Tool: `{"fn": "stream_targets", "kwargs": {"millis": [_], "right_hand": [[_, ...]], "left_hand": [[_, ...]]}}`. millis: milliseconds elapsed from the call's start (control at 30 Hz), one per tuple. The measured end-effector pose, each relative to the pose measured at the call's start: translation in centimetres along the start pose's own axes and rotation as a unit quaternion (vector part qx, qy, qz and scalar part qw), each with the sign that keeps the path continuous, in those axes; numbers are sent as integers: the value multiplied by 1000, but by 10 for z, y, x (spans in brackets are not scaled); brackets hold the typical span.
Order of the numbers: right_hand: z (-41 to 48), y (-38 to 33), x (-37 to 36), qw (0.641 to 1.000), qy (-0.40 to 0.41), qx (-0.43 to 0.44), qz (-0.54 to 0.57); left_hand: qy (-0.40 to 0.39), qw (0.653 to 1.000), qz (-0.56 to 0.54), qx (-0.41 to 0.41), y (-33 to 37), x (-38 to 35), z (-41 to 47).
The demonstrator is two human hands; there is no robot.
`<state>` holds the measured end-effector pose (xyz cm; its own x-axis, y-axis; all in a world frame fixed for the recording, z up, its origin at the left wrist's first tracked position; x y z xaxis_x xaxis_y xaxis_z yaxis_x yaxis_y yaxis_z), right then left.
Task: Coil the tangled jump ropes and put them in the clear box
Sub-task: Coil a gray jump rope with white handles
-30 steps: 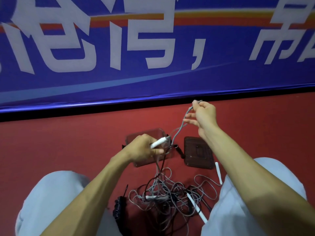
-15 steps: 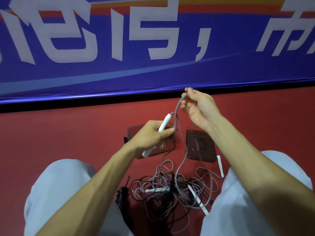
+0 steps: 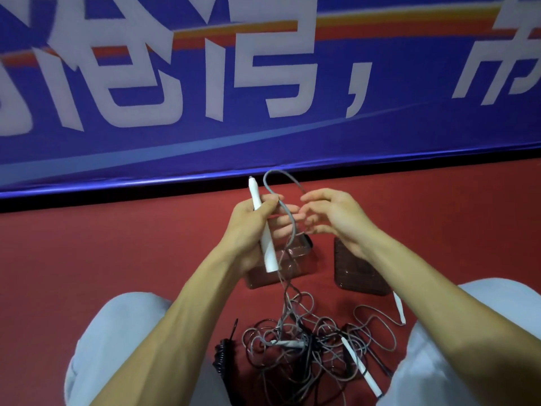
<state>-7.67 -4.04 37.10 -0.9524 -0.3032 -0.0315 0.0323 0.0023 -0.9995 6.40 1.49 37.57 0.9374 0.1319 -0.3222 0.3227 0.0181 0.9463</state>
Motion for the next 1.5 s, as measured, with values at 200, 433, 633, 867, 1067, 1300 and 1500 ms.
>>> {"fn": "stream_targets", "kwargs": {"millis": [200, 433, 633, 867, 1067, 1300, 1500], "right_hand": [[-7, 12, -23, 980, -172, -21, -102], [-5, 13, -24, 979, -122, 46, -156], [-6, -16, -7, 993, -32, 104, 35], [-4, -30, 14, 975, 16, 80, 206], [4, -30, 24, 939, 42, 55, 335], [11, -24, 30, 924, 69, 47, 374], [8, -5, 12, 986, 34, -24, 163]], "left_hand": [[22, 989, -140, -35, 12, 9, 4], [88, 990, -73, -82, 12, 25, 15], [71, 958, 262, -88, -3, 31, 20], [-61, 902, 423, -65, -20, 20, 14], [-222, 931, 289, 35, -30, -3, -1], [-96, 979, 177, -3, -23, -4, 1], [-14, 999, -2, -44, 2, 2, 2]]}}
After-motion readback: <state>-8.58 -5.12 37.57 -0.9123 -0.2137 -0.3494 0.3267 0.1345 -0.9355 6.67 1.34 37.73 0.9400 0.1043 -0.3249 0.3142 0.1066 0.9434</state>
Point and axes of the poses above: each hand's wrist, its own z-axis towards the middle knuckle, its own x-axis out of the back of the hand, y = z × x, the point moved 3 cm from there along z, towards the middle knuckle, and after that the axes turned 5 degrees about z, right-handed, at the moved point
